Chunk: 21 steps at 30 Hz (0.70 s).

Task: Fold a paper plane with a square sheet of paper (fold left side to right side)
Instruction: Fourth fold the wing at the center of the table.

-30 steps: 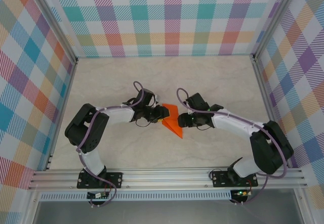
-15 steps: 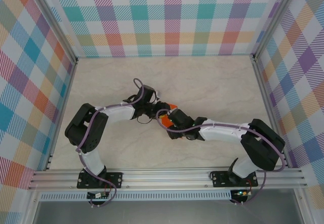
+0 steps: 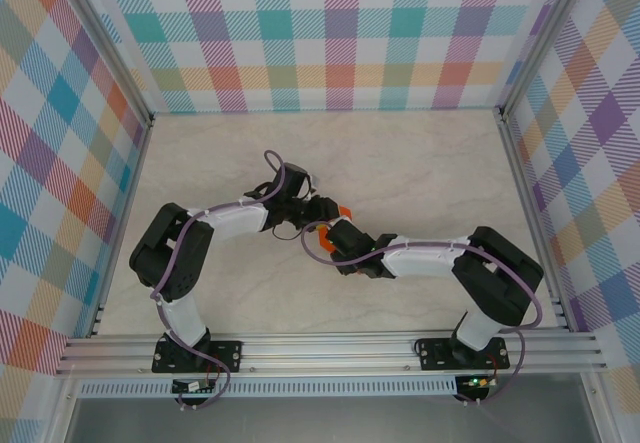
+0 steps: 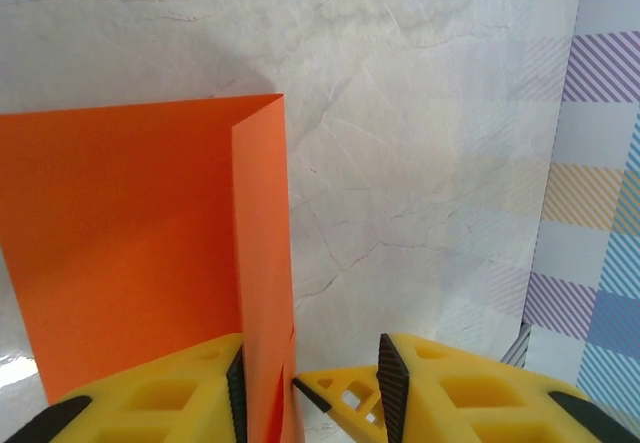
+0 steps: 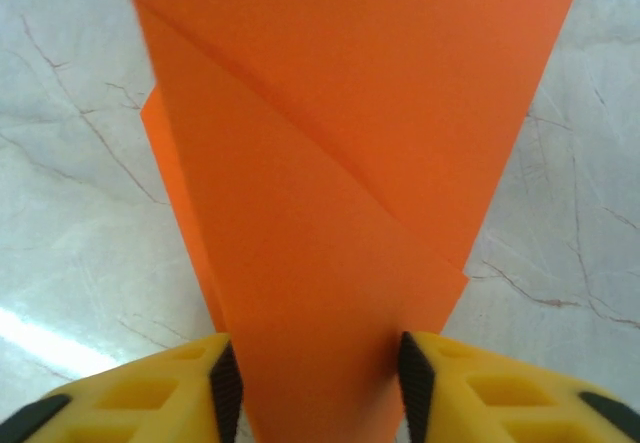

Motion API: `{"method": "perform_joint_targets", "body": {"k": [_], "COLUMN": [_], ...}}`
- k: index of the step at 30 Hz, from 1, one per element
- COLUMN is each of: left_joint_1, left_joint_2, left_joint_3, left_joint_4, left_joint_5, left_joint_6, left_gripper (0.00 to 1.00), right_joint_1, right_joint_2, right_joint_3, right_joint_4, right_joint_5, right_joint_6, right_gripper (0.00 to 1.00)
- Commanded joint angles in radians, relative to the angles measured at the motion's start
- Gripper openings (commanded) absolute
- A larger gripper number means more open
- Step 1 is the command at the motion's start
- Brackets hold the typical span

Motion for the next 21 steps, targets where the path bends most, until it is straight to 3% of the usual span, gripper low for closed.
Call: {"method": "perform_joint_targets", "body": {"k": [1, 12, 21], "left_joint_1": [0.003, 0.099, 0.212], "left_joint_2": [0.005, -0.054, -0.142], "left_joint_3": [0.033, 0.094, 0.092], "left_joint_4": [-0.048, -0.187, -0.302], "left_joint_5": [-0.013, -0.011, -0.012], "left_joint_6": [0.017, 0.103, 0.166], "left_gripper": [0.40, 0.49, 0.60], "right_joint_1": [0.008, 0.010, 0.009], "right_joint_2": [0.020, 0.012, 0.009], "right_joint_3": [0.023, -0.009, -0.019], "right_joint_4": [0.016, 0.011, 0.010], "right_joint_5": [0.022, 0.025, -0.003], "right_joint_6": [0.004, 0.028, 0.061], "right_gripper": [0.39, 0.24, 0.19]}}
